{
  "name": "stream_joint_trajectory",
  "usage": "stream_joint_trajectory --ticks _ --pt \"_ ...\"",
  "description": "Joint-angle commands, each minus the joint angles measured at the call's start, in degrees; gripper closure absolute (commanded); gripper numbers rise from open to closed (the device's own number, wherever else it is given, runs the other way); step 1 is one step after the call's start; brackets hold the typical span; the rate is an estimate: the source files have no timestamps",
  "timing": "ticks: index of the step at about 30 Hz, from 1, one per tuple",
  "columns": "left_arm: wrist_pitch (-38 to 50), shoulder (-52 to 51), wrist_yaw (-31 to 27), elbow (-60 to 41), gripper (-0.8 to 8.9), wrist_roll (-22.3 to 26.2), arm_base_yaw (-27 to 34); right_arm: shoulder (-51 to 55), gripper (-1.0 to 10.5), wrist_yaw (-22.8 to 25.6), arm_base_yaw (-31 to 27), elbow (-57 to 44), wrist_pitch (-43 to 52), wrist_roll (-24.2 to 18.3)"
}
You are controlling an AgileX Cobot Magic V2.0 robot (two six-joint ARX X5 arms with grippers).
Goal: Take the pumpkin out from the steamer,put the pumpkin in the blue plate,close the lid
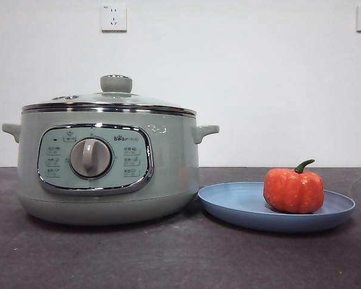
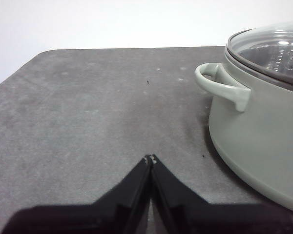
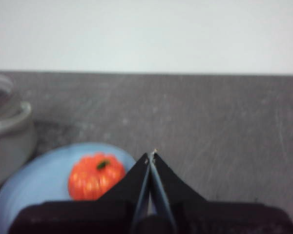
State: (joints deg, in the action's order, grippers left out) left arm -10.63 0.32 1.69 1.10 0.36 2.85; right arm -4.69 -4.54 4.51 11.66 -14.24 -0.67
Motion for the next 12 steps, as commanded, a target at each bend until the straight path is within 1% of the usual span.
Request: stream_joint_trajectory --ticks 1,3,12 --pt "0.09 -0.09 -0.15 -0.94 8.17 -0.37 0.22 2.27 9.6 -0.07 0.15 -4.26 1.01 1.40" --pt "0.11 -0.09 -0.13 -0.94 8.17 -0.39 0.22 3.15 9.6 -0.02 0.15 -5.95 0.96 2.16" --pt "0.09 -0.09 -0.13 -0.94 8.17 -0.37 0.22 4.37 9.6 -0.02 0.35 -9.11 2.73 2.21"
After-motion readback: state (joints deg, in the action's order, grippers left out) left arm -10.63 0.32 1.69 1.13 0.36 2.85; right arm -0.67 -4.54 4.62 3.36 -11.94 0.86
